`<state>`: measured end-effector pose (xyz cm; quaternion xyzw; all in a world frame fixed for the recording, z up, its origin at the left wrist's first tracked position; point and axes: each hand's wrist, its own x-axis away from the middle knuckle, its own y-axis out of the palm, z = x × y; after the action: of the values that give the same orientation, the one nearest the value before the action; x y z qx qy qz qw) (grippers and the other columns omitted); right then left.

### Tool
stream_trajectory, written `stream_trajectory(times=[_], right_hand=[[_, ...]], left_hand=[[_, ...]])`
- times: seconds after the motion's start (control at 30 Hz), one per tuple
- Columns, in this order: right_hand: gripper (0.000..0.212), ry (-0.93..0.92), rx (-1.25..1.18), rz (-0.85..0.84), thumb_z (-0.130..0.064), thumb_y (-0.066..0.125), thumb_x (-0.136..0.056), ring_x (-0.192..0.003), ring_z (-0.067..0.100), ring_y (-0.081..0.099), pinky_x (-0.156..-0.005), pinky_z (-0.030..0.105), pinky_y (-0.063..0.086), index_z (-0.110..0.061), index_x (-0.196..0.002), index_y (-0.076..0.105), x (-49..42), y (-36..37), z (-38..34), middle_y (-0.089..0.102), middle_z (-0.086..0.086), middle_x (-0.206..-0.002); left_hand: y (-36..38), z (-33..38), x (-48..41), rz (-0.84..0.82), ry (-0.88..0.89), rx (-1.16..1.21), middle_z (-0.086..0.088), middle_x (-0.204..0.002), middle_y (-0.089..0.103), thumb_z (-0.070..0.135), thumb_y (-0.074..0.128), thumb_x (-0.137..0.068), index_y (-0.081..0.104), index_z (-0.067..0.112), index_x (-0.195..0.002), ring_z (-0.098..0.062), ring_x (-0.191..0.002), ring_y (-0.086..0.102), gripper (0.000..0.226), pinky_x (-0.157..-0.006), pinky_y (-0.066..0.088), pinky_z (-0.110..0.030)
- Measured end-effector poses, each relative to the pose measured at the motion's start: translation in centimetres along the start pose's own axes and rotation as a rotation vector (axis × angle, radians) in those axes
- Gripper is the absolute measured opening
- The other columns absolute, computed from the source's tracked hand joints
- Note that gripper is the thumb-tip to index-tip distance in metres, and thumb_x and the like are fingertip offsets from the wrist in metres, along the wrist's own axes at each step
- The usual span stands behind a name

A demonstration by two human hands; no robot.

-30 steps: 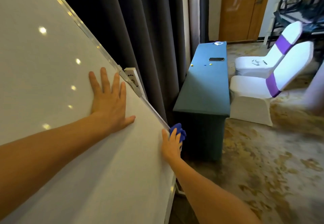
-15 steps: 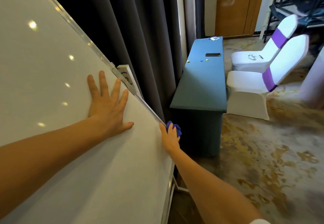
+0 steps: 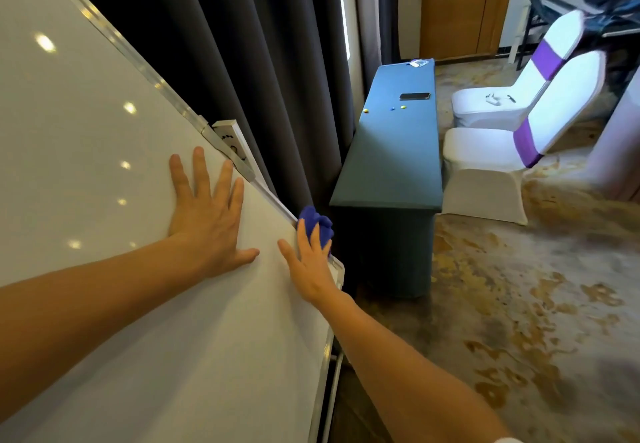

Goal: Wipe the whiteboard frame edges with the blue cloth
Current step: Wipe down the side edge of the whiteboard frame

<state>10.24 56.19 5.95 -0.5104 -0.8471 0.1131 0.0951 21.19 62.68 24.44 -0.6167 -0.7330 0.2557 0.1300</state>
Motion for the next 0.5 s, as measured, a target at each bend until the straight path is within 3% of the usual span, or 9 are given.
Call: stream_trajectory(times=[0.1,0.17,0.23,0.37,0.43,0.5], right_hand=[[0.081,-0.179,0.061,0.007,-0.089,0.028,-0.078,-0.140,0.018,-0.032,-0.111,0.050,0.001,-0.065,-0.139,-0.020,0.2,0.8,-3.0,-0.038,-0.028,-0.151],[0.077,-0.257,0.118,0.037,-0.087,0.029,-0.081,-0.143,0.021,-0.031,-0.106,0.046,0.002,-0.067,-0.138,-0.018,0.5,1.1,-3.2,-0.045,-0.038,-0.140],[0.078,-0.206,0.137,0.061,-0.085,0.028,-0.082,-0.145,0.027,-0.028,-0.111,0.050,0.001,-0.061,-0.143,-0.015,0.6,0.7,-1.1,-0.041,-0.031,-0.147],[0.075,0.215,-0.062,0.097,-0.069,0.027,-0.094,-0.148,0.040,-0.017,-0.118,0.063,0.003,-0.039,-0.154,-0.006,0.4,-0.6,3.0,-0.011,0.003,-0.166],[0.080,0.177,-0.201,0.131,-0.073,0.032,-0.088,-0.150,0.038,-0.004,-0.118,0.063,0.012,-0.043,-0.152,-0.007,0.4,-0.2,2.0,-0.004,0.002,-0.166],[0.086,0.060,-0.256,0.112,-0.085,0.035,-0.078,-0.151,0.030,-0.003,-0.119,0.059,0.015,-0.058,-0.144,-0.014,0.8,0.8,-0.2,-0.008,-0.006,-0.165]], left_hand=[[-0.3,0.4,0.3,-0.021,-0.014,-0.010,-0.025,-0.162,-0.016,0.096,0.011,-0.064,-0.012,0.011,-0.155,-0.064,-0.138,-0.020,0.126,-0.109,-0.005,-0.079],[-0.2,0.5,0.3,-0.012,-0.004,-0.002,-0.025,-0.162,-0.019,0.096,0.011,-0.064,-0.014,0.011,-0.154,-0.064,-0.138,-0.020,0.127,-0.109,-0.005,-0.079],[0.0,0.6,0.3,0.003,0.024,0.020,-0.023,-0.162,-0.020,0.096,0.011,-0.064,-0.015,0.012,-0.154,-0.063,-0.139,-0.022,0.126,-0.108,-0.007,-0.079],[0.5,2.4,1.3,-0.005,0.113,0.032,-0.023,-0.162,-0.020,0.095,0.012,-0.064,-0.015,0.013,-0.154,-0.064,-0.135,-0.027,0.125,-0.104,-0.011,-0.080],[0.8,3.5,1.8,-0.006,0.137,0.013,-0.024,-0.161,-0.020,0.095,0.011,-0.065,-0.016,0.013,-0.154,-0.066,-0.134,-0.028,0.124,-0.103,-0.010,-0.081],[1.0,4.2,2.1,-0.010,0.133,-0.001,-0.025,-0.161,-0.020,0.095,0.009,-0.064,-0.016,0.013,-0.154,-0.068,-0.132,-0.028,0.124,-0.104,-0.009,-0.082]])
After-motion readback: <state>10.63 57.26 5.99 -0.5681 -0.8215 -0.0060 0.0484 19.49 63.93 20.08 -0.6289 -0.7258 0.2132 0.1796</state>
